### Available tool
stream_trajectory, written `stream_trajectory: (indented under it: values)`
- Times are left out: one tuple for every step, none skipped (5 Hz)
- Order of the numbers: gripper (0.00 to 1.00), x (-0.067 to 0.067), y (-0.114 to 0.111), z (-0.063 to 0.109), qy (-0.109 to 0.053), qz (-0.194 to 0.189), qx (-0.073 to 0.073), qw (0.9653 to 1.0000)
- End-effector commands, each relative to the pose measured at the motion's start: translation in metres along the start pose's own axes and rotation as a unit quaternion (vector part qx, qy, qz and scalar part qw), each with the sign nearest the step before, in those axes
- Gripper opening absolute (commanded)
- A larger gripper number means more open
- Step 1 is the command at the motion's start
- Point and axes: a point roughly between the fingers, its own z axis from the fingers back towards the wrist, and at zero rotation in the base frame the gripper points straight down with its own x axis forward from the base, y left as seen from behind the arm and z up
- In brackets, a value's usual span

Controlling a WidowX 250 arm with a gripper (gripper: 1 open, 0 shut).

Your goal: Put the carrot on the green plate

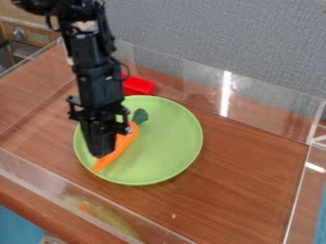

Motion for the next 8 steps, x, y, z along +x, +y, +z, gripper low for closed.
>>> stream_trajectory:
  values:
    - [1.0, 0.01, -0.017, 0.013, -0.024, -0.005, 0.012, 0.9996]
    - [1.0, 0.015, -0.03, 0.008, -0.02, -0.007, 0.014, 0.9997]
    - [1.0, 0.023, -0.036, 0.003, -0.024, 0.008, 0.018, 0.9995]
    - [1.0, 0.027, -0.033, -0.002, -0.028, 0.025, 0.022, 0.9991]
    - [1.0, 0.028, -0.043, 0.014, -0.044, 0.019, 0.02, 0.9987]
    - [1.0, 0.03, -0.054, 0.032, -0.062, 0.013, 0.017, 0.9978]
    - [1.0, 0.028, -0.048, 0.067, -0.099, 0.043, 0.011, 0.994]
    - [1.0, 0.027, -0.035, 0.108, -0.14, 0.074, 0.016, 0.9872]
